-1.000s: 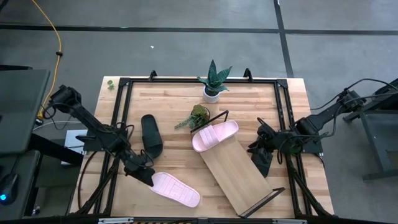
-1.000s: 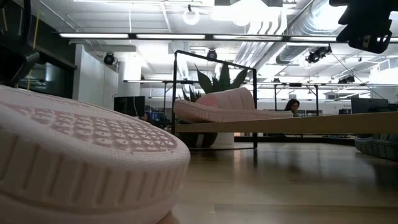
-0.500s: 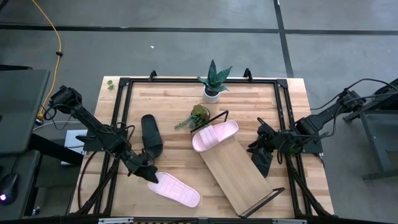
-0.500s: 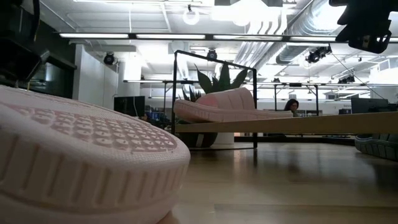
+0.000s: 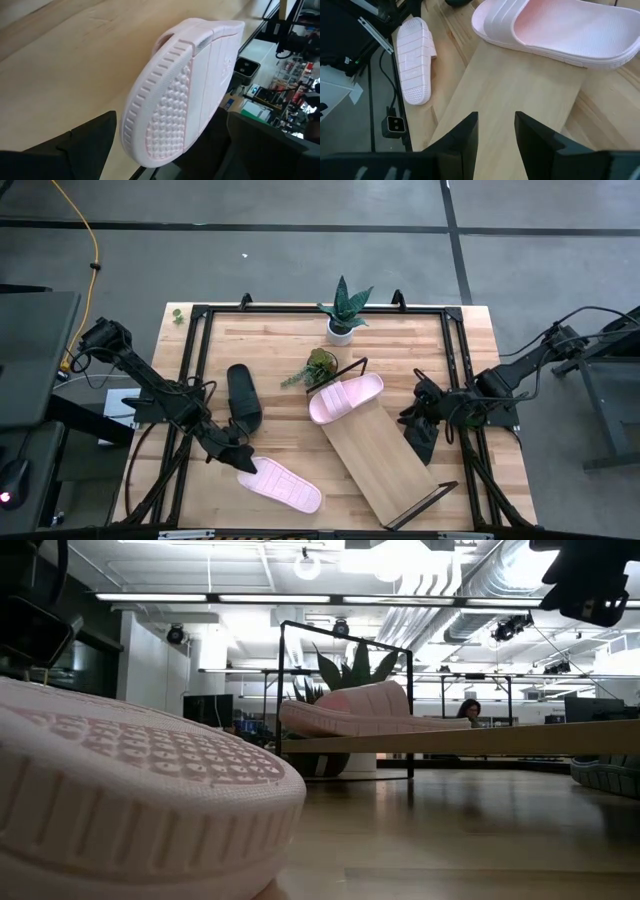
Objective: Pick and place slides into the shelf
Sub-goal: Put the pink slipper on the shelf
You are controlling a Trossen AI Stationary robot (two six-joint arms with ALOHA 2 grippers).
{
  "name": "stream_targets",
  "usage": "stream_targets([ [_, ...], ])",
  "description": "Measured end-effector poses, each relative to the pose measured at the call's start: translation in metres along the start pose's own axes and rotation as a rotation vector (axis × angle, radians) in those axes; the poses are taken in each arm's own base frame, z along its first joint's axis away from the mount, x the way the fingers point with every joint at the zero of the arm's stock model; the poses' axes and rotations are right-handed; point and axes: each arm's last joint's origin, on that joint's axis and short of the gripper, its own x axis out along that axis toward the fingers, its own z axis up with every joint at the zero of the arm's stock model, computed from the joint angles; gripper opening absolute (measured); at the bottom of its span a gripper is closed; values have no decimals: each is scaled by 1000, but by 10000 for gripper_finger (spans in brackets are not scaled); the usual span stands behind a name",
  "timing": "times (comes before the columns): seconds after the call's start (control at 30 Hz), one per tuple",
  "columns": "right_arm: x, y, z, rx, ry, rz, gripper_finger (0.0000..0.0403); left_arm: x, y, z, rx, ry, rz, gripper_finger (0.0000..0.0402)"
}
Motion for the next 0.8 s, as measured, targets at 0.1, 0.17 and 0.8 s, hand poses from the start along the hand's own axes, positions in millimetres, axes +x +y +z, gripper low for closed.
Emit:
stream_targets([
  [0.1,0,-1,-1,-4,5,-9,119,0,0,0,-1,0,0,358],
  [0.17,0,-1,-1,-6,8,-13,119,1,1,0,-1,-2,7,343],
  [0.8,0,-2,-1,-8,7,-20,119,19,-1,0,26,18,-27,179],
])
